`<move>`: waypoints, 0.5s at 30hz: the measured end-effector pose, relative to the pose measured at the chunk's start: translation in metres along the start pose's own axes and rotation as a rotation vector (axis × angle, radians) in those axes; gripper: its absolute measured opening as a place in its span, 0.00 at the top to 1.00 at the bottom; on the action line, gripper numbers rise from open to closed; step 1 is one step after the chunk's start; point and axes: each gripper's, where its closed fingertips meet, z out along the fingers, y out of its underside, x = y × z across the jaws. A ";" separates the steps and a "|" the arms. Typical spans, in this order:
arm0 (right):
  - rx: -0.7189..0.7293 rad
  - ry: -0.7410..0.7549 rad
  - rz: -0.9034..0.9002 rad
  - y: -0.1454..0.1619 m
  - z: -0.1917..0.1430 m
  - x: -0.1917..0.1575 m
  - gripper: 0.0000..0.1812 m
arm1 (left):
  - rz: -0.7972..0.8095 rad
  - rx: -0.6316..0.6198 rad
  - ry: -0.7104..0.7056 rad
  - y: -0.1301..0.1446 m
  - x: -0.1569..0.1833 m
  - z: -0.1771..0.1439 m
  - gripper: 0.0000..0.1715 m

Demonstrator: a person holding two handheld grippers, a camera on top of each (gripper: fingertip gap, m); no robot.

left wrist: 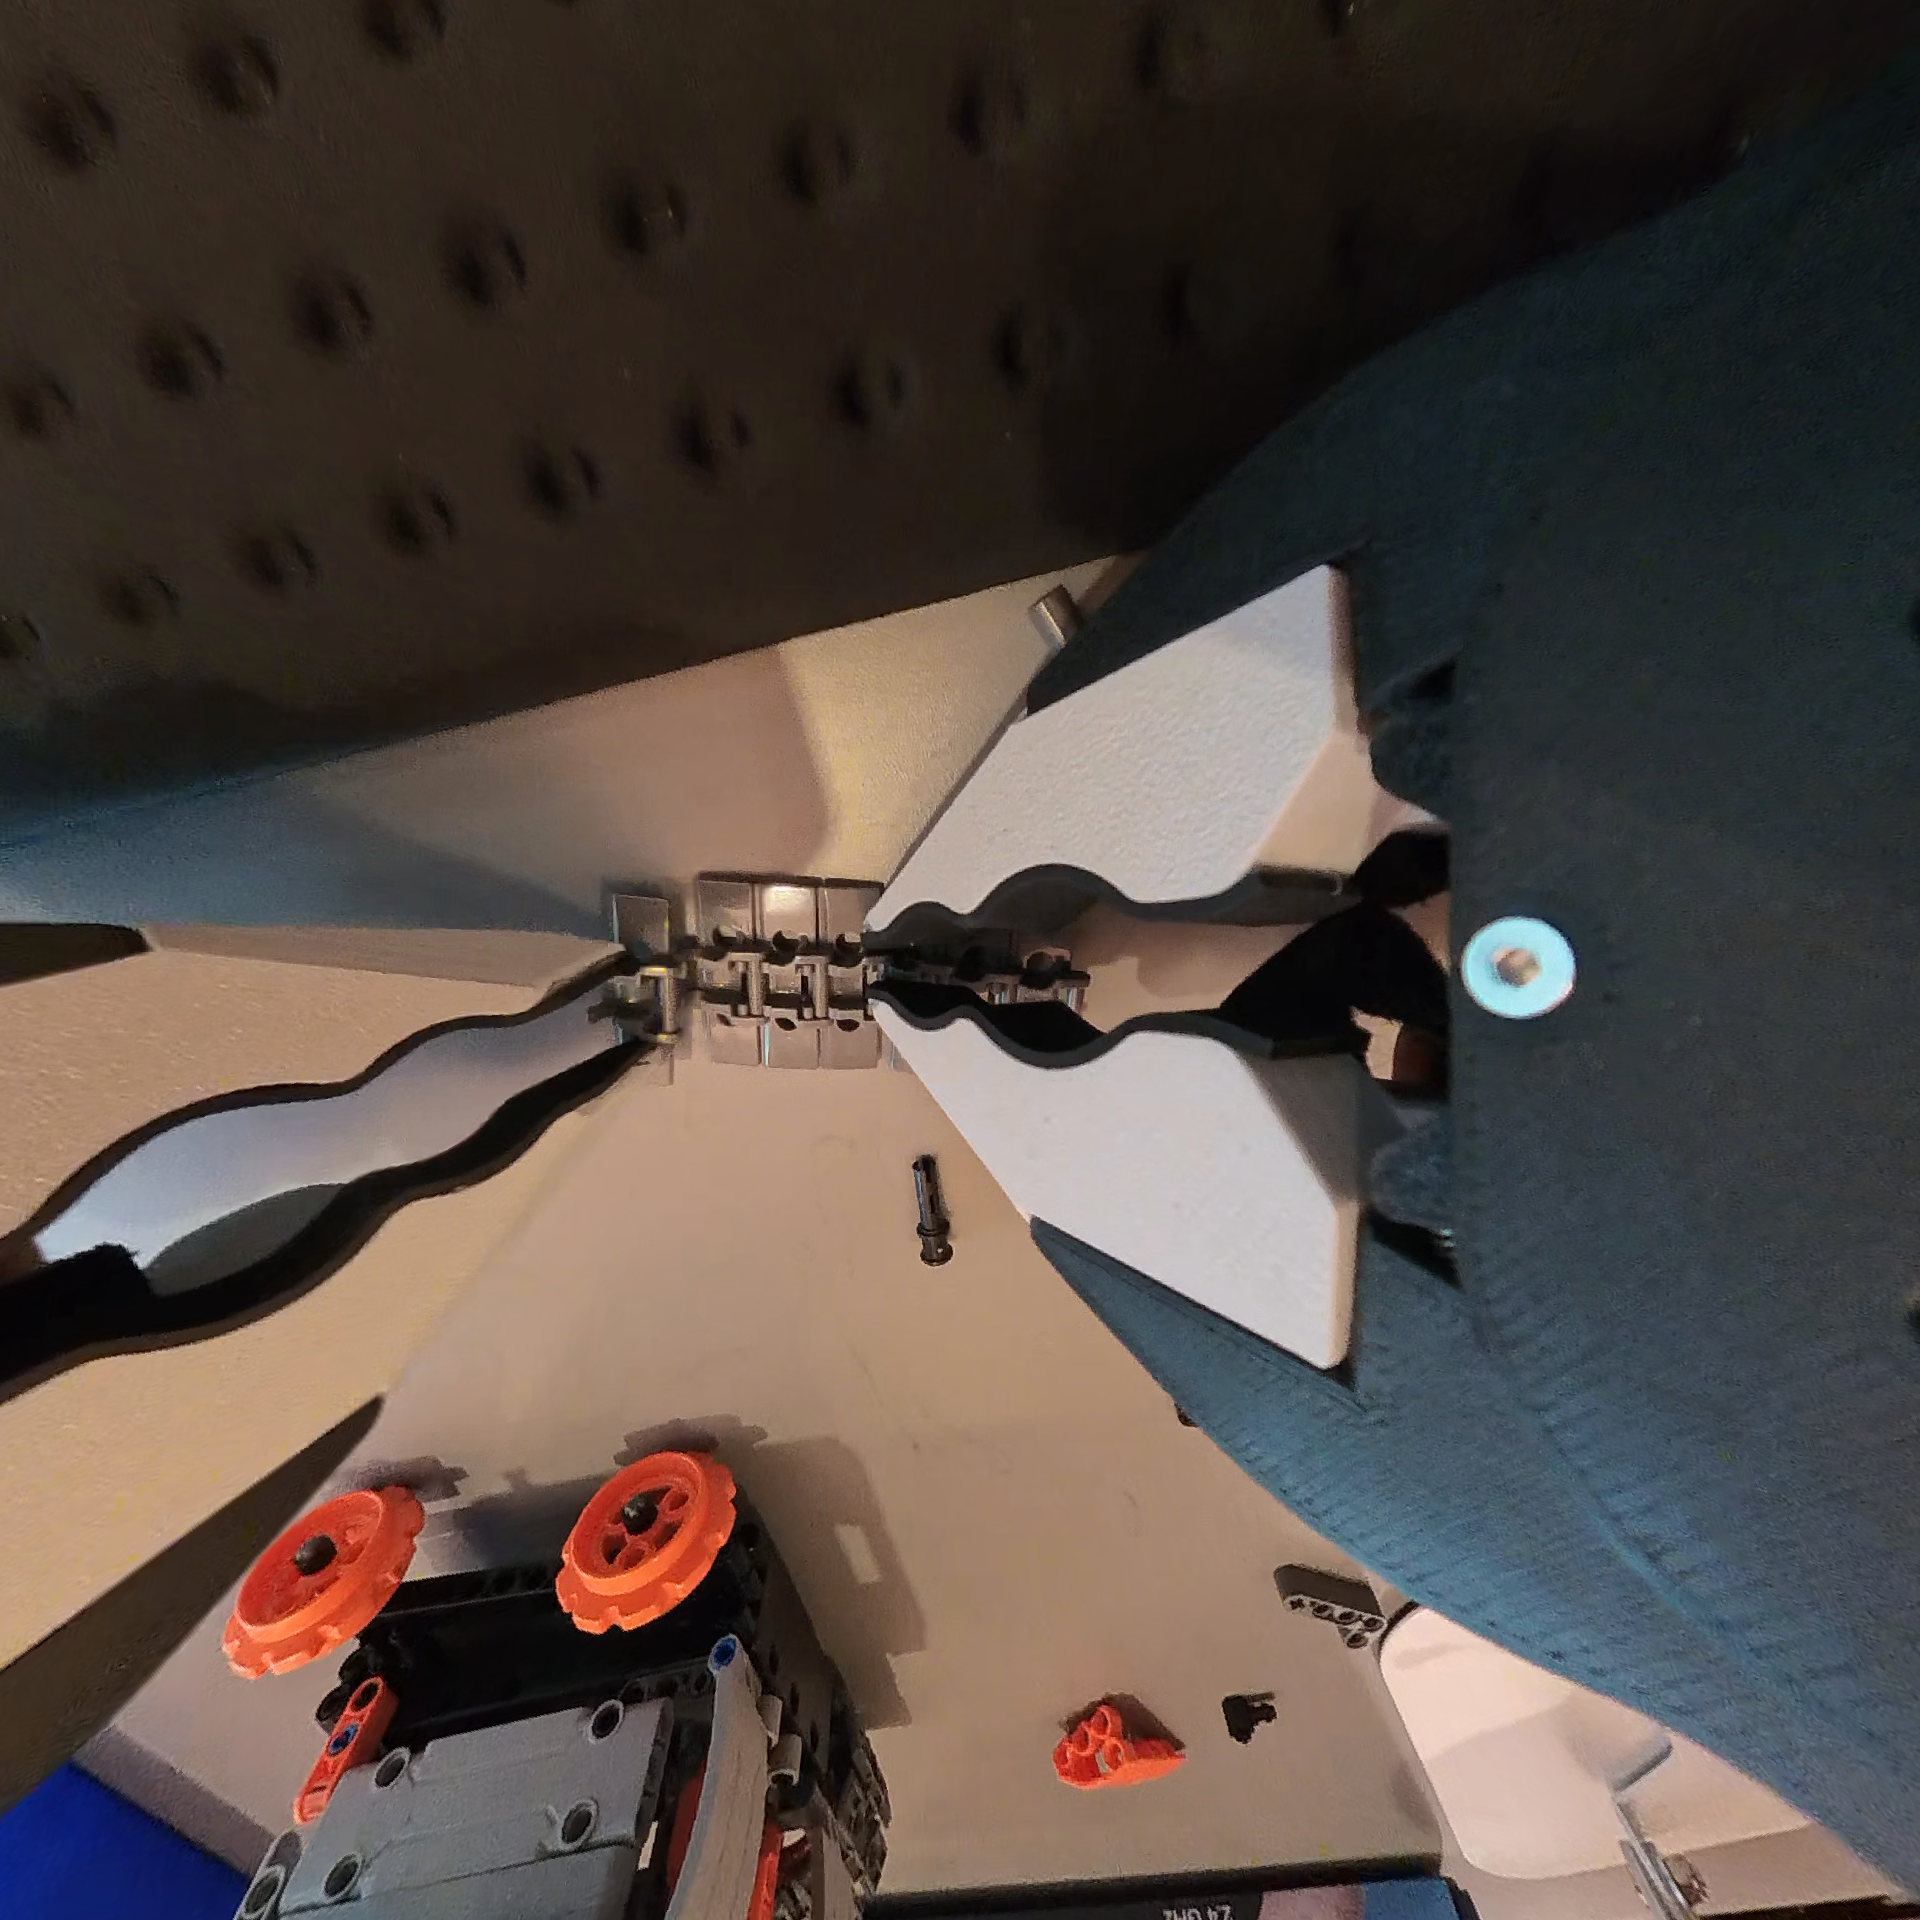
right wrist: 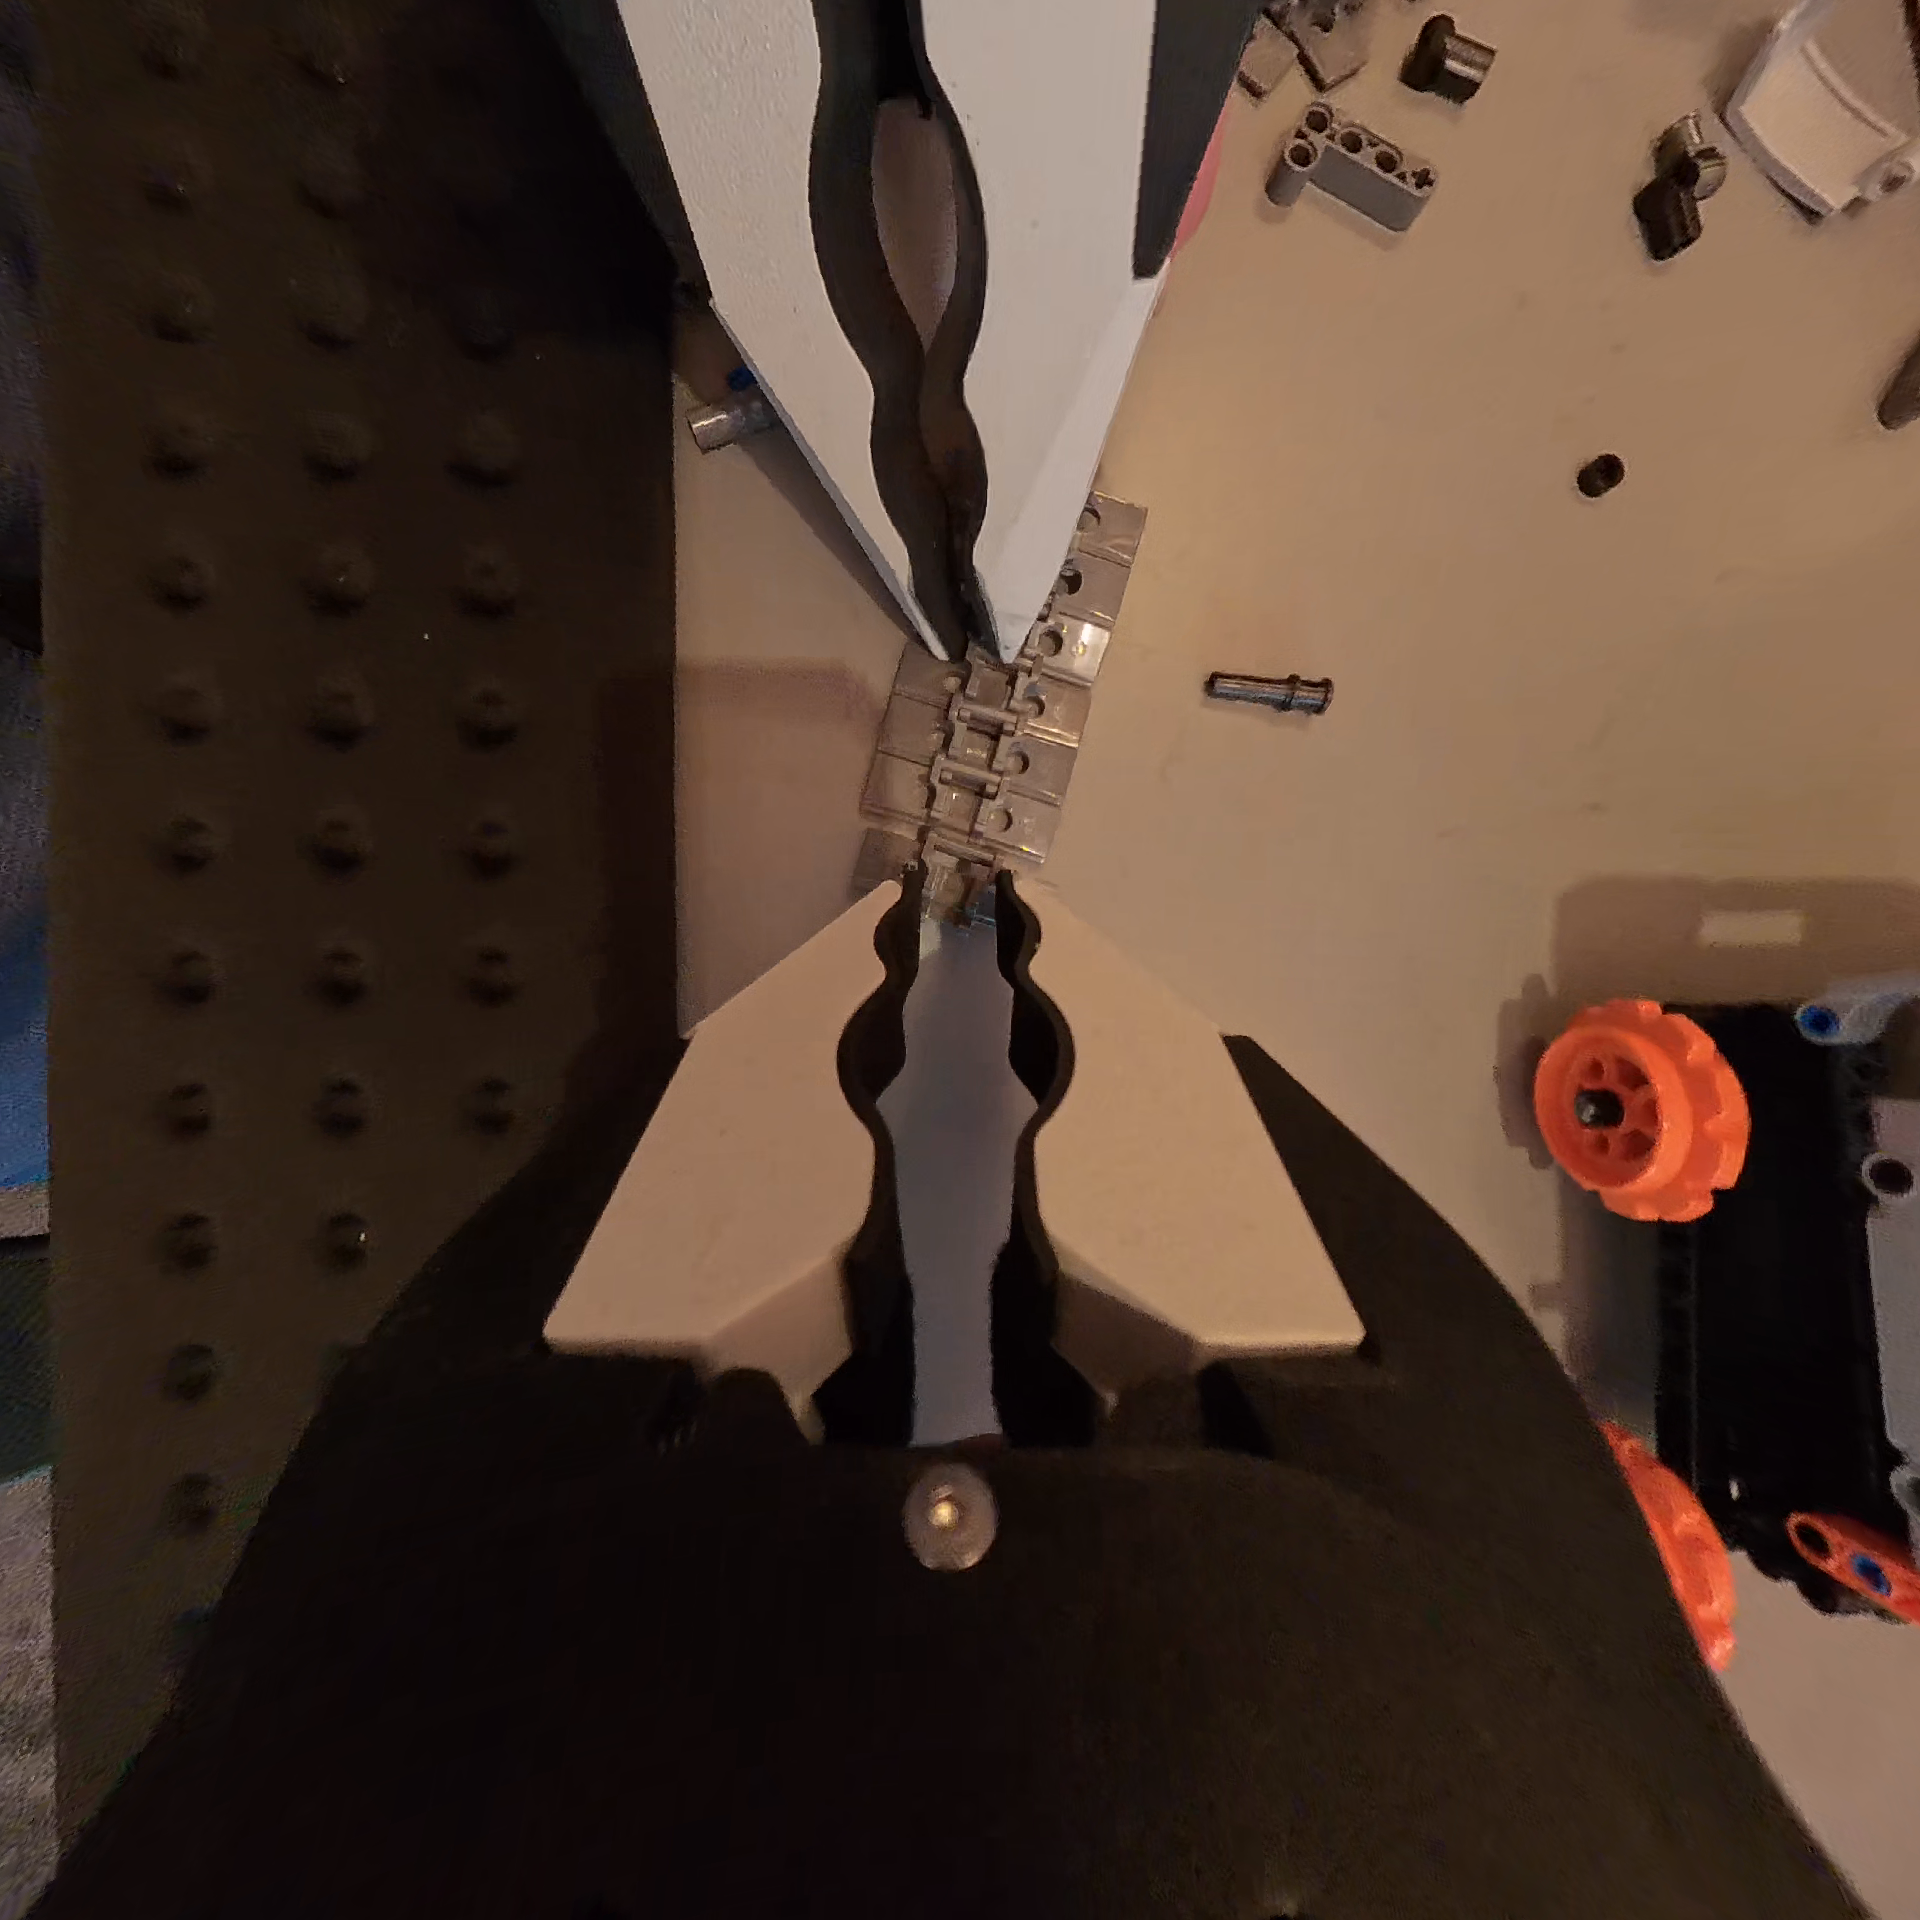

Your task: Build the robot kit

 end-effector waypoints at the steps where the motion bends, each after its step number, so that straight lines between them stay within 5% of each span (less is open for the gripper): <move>1: -0.011 -0.016 -0.003 0.000 0.001 -0.001 0.94 | -0.001 0.001 0.002 0.000 0.000 0.000 0.97; 15: -0.047 -0.082 0.081 -0.001 0.004 -0.003 0.93 | 0.010 -0.015 -0.020 0.000 0.000 0.000 0.97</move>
